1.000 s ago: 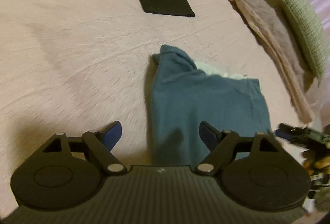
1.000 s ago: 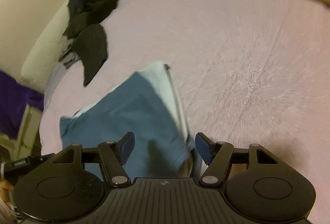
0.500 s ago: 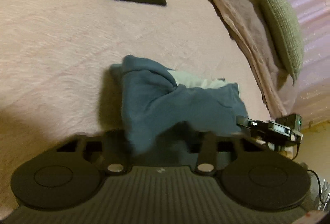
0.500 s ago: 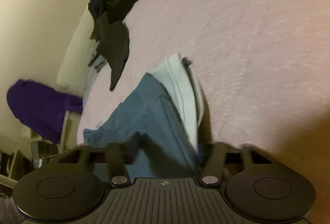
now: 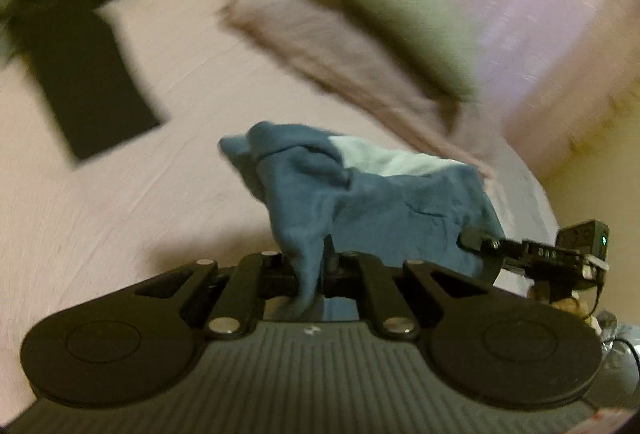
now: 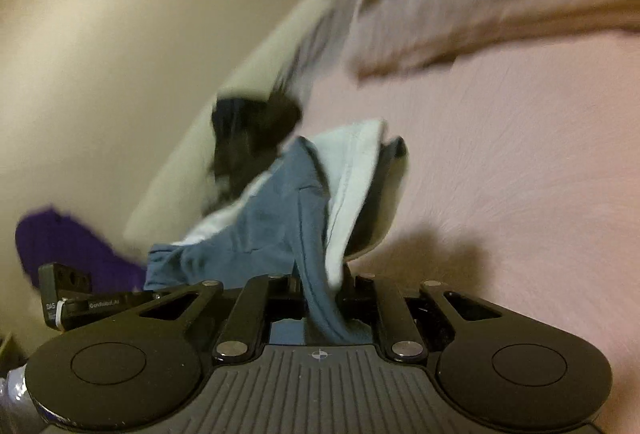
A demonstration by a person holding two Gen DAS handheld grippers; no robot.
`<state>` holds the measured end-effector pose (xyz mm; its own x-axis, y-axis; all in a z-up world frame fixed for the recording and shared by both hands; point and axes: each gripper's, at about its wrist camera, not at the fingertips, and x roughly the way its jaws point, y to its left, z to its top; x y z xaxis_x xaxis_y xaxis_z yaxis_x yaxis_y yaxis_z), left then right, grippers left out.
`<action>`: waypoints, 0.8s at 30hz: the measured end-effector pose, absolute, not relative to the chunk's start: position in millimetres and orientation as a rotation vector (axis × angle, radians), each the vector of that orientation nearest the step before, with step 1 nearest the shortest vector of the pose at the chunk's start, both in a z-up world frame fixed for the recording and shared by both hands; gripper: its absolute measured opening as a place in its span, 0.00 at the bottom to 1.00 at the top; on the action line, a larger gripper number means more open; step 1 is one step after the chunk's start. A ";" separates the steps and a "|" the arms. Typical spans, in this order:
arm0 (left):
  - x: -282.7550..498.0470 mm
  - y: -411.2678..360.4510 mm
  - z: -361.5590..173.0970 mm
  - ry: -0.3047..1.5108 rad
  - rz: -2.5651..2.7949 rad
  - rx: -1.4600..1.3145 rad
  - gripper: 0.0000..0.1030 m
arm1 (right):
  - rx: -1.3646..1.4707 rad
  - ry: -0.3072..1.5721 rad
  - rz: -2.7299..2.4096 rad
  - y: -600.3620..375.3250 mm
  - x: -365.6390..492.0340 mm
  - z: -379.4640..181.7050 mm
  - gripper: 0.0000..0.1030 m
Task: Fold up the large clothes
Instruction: 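Carry the folded shirt with both grippers to the clothes stack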
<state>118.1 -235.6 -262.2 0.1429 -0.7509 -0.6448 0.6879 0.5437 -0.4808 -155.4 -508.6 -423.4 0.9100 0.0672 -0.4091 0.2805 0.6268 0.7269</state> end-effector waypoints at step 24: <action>-403.1 -603.1 -34.6 0.963 -2.447 0.336 0.05 | 0.788 -0.313 -1.576 -208.0 -747.1 -145.9 0.08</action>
